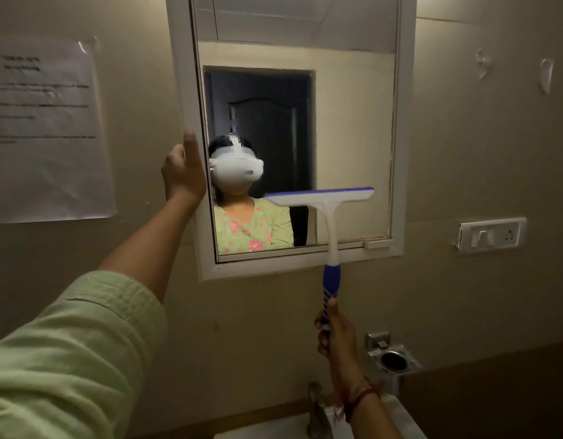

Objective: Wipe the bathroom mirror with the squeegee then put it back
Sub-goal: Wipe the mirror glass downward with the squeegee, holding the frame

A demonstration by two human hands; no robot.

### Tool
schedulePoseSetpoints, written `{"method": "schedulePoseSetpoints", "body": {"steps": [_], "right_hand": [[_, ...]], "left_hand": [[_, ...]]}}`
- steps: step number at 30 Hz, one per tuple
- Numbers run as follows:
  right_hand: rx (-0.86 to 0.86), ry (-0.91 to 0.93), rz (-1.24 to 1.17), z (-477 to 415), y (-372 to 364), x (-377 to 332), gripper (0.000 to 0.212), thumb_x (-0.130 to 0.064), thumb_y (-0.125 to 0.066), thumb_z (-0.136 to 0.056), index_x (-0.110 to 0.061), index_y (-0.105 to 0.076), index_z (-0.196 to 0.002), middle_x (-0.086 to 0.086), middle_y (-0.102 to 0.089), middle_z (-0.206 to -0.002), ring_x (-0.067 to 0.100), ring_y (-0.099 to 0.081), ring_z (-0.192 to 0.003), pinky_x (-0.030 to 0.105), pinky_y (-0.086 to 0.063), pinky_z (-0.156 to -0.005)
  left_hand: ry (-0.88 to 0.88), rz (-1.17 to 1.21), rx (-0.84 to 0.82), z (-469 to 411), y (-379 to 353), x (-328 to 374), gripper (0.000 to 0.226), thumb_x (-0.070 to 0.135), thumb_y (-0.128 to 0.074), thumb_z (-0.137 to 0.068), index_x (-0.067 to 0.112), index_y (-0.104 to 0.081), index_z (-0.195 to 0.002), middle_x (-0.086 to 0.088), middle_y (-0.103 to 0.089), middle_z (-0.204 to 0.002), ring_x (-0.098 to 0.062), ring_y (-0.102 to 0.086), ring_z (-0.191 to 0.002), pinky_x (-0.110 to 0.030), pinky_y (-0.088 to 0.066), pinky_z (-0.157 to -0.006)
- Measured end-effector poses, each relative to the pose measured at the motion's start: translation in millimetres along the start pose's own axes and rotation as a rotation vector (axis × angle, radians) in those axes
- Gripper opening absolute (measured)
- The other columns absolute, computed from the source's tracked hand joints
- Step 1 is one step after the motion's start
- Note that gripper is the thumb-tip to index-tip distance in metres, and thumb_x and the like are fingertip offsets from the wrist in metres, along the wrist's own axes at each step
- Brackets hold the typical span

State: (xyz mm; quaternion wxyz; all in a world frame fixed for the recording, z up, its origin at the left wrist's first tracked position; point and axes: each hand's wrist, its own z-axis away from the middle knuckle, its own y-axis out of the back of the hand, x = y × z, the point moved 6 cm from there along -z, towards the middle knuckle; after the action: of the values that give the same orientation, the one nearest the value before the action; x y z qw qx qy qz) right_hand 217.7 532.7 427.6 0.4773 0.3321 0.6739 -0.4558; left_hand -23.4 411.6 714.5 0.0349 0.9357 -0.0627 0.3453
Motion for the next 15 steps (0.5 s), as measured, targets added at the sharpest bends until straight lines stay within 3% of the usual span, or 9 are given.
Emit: {"method": "schedulePoseSetpoints", "body": {"steps": [7, 12, 15], "right_hand": [[-0.037, 0.079, -0.086, -17.8, -13.7, -48.0, 0.051, -0.065, -0.050, -0.068, -0.015, -0.057, -0.074, -0.003, -0.057, -0.061, 0.007, -0.043, -0.045, 0.021, -0.035, -0.041], [-0.004, 0.012, -0.104, -7.9, 2.6, 2.6, 0.048, -0.056, -0.053, -0.072, -0.015, -0.064, -0.095, 0.005, -0.070, -0.091, 0.012, -0.061, -0.061, 0.022, -0.047, -0.047], [0.012, -0.041, -0.139, 0.1, 7.6, 23.6, 0.046, -0.050, -0.058, -0.070, -0.012, -0.067, -0.096, 0.006, -0.072, -0.091, 0.014, -0.066, -0.066, 0.023, -0.051, -0.050]], "left_hand": [[0.009, -0.003, -0.001, 0.7, 0.3, 0.0, 0.050, 0.053, -0.025, -0.093, 0.020, -0.030, -0.056, -0.001, -0.037, -0.060, -0.022, -0.038, -0.071, -0.033, -0.024, -0.062], [0.004, 0.008, 0.003, 0.5, -0.6, -0.4, 0.050, 0.055, -0.025, -0.092, 0.020, -0.029, -0.056, 0.003, -0.035, -0.057, -0.022, -0.038, -0.070, -0.033, -0.027, -0.062], [0.014, 0.009, 0.001, 0.4, -0.3, -0.5, 0.050, 0.054, -0.025, -0.093, 0.020, -0.028, -0.056, 0.004, -0.034, -0.057, -0.021, -0.038, -0.070, -0.033, -0.027, -0.063]]}}
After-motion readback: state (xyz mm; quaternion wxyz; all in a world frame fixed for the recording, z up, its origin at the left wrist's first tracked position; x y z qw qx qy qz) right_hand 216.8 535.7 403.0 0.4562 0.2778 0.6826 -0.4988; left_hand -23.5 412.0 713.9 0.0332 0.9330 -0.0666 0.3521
